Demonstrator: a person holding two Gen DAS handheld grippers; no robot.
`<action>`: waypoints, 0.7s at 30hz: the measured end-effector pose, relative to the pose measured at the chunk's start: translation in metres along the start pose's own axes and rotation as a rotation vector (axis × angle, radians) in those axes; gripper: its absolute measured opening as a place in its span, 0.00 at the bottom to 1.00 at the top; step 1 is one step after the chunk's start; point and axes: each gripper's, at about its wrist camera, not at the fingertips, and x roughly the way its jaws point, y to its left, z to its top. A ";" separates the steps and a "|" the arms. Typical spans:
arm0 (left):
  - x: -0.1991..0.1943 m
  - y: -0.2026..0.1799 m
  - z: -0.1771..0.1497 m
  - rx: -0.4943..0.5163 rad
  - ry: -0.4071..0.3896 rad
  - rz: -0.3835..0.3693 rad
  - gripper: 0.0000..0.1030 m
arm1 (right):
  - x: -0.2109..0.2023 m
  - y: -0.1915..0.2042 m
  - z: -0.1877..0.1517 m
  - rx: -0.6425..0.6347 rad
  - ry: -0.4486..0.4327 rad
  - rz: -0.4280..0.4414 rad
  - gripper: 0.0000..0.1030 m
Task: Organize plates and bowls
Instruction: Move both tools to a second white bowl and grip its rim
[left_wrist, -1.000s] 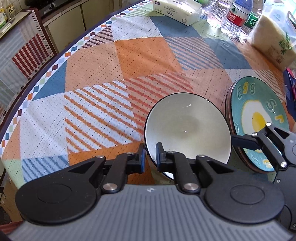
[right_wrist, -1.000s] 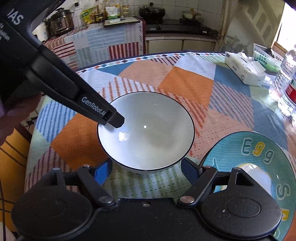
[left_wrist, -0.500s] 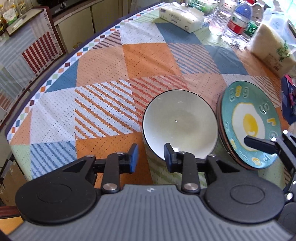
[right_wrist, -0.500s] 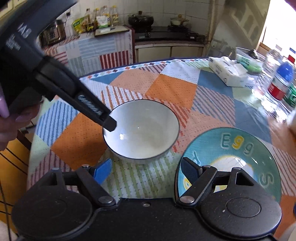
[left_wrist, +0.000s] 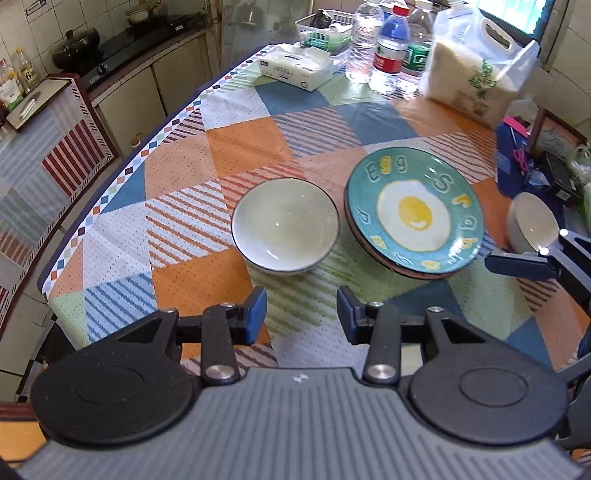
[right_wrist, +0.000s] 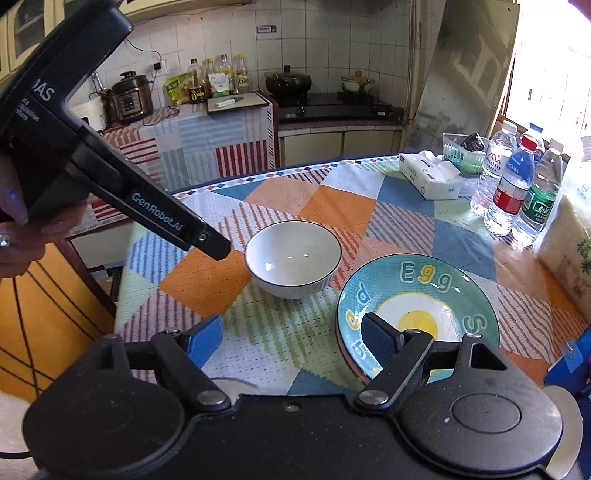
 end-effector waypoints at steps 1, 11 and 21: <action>-0.004 -0.004 -0.004 0.004 0.004 -0.005 0.40 | -0.006 0.003 -0.003 -0.008 -0.001 0.005 0.83; -0.023 -0.032 -0.048 -0.016 0.055 -0.026 0.51 | -0.051 0.022 -0.047 -0.031 -0.023 -0.001 0.96; 0.009 -0.043 -0.080 -0.061 0.132 -0.032 0.67 | -0.032 0.018 -0.101 0.020 0.049 0.006 0.97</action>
